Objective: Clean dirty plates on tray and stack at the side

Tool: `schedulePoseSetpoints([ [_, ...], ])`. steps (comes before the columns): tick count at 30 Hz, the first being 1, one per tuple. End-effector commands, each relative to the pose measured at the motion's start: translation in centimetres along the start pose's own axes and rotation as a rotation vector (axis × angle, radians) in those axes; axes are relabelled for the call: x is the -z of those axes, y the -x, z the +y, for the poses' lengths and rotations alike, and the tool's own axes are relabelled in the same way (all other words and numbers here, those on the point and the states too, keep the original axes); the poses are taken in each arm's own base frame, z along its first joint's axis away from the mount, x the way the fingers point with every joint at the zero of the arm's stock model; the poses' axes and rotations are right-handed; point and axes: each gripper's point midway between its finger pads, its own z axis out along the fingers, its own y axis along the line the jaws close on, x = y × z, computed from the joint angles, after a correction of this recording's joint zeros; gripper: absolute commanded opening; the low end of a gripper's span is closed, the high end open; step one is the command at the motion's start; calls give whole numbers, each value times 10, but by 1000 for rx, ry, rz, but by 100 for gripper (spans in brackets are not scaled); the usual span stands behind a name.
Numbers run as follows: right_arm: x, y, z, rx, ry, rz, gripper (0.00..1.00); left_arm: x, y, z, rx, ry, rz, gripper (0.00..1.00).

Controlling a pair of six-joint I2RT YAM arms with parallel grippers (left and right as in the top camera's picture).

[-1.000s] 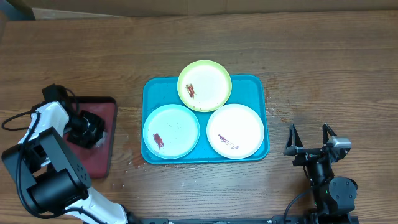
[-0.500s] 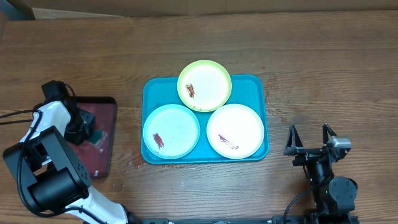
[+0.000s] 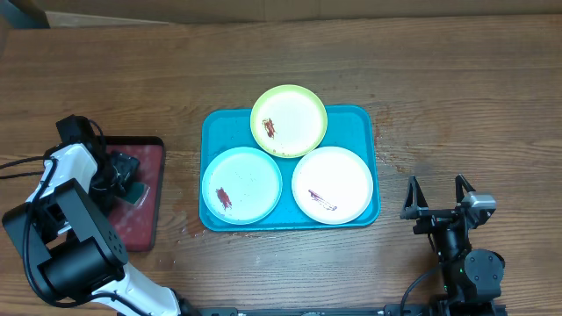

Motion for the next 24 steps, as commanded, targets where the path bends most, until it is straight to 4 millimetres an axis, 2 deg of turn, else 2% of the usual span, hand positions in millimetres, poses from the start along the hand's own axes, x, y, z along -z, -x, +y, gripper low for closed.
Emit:
schedulePoseSetpoints([
  [1,0,-1,-2,4,-4,-5,100,-15,-19,5,-38,21,72,100],
  [3,0,-1,-2,4,-4,-5,100,-16,-14,5,-37,26,51,100],
  [4,0,-1,-2,4,-5,-5,100,-16,-12,5,-37,29,39,90],
  [8,0,-1,-2,4,-4,-5,100,-16,-1,11,-34,65,-14,22],
  [10,0,-1,-2,4,-4,-5,100,-15,1,12,-34,73,-24,5],
  [11,0,-1,-2,4,-4,-5,100,-15,0,12,-35,72,-23,4],
  [14,0,-1,-2,4,-5,-5,100,-15,-3,12,-36,70,-8,4],
  [15,0,-1,-2,4,-4,-5,100,-15,-5,13,-37,72,1,11],
  [16,0,-1,-2,4,-4,-5,100,-15,-7,13,-38,72,13,29],
  [17,0,-1,-2,4,-4,-5,100,-15,-12,13,-40,67,36,54],
  [18,0,-1,-2,4,-4,-5,100,-15,-18,12,-41,55,65,86],
  [19,0,-1,-2,4,-4,-5,100,-15,-24,10,-41,41,93,100],
  [24,0,-1,-2,4,-4,-5,100,-9,-54,0,-36,-40,248,100],
])
